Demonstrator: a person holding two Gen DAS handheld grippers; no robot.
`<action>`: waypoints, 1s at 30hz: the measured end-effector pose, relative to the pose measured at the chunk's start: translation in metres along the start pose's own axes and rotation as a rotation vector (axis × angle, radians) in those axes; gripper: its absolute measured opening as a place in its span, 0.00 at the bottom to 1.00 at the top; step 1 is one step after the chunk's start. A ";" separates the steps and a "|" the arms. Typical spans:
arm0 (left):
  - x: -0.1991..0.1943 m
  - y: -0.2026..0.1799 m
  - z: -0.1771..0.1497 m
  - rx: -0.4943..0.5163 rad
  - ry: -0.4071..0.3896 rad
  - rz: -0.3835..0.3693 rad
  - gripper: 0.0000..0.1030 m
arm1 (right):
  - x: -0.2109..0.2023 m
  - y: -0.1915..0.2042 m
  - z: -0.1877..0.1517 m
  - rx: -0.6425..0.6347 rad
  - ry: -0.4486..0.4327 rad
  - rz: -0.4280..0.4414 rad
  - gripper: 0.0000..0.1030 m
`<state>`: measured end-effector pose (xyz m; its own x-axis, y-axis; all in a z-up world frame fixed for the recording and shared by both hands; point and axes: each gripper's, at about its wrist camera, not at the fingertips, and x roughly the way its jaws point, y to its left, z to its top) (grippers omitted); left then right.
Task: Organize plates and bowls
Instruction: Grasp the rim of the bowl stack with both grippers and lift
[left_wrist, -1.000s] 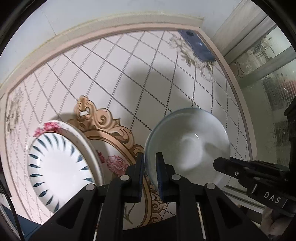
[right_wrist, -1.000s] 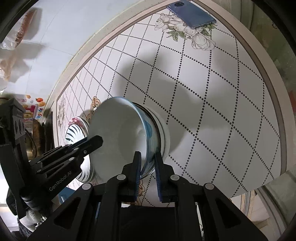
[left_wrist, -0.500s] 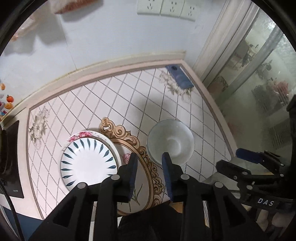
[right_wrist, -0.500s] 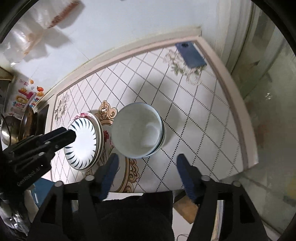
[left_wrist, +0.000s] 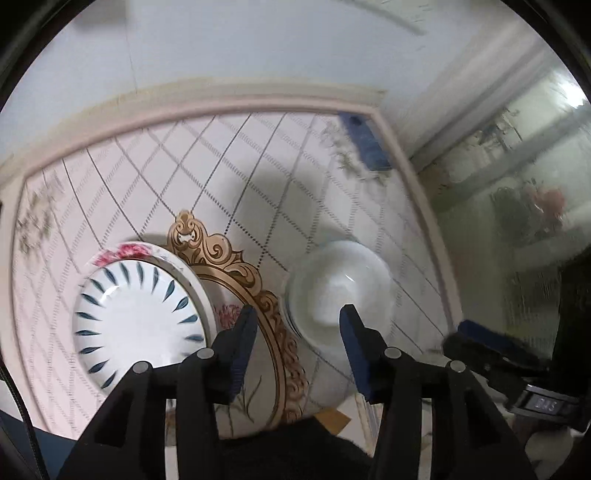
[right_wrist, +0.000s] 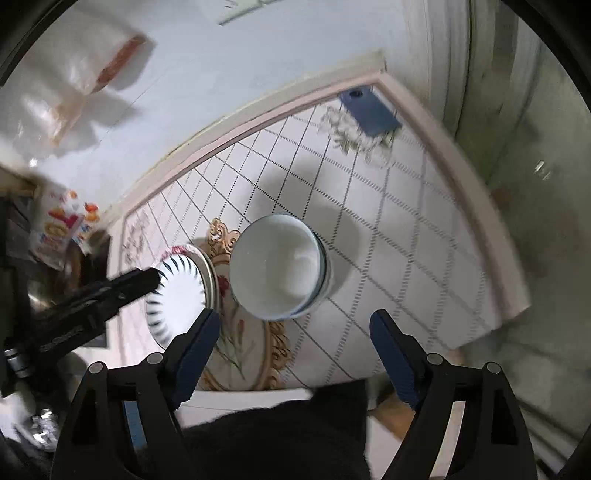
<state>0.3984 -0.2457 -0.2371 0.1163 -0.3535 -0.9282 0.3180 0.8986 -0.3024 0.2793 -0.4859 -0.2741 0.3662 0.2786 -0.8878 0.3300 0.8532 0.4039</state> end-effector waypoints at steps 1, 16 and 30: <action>0.016 0.006 0.006 -0.021 0.027 -0.011 0.43 | 0.012 -0.008 0.004 0.021 0.007 0.023 0.83; 0.139 0.015 0.025 -0.078 0.248 -0.150 0.41 | 0.165 -0.055 0.027 0.163 0.205 0.241 0.65; 0.111 0.028 0.024 -0.117 0.185 -0.084 0.35 | 0.180 -0.035 0.024 0.143 0.249 0.216 0.44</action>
<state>0.4430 -0.2663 -0.3434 -0.0835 -0.3839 -0.9196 0.2071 0.8960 -0.3929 0.3547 -0.4765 -0.4426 0.2230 0.5597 -0.7981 0.3931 0.6976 0.5991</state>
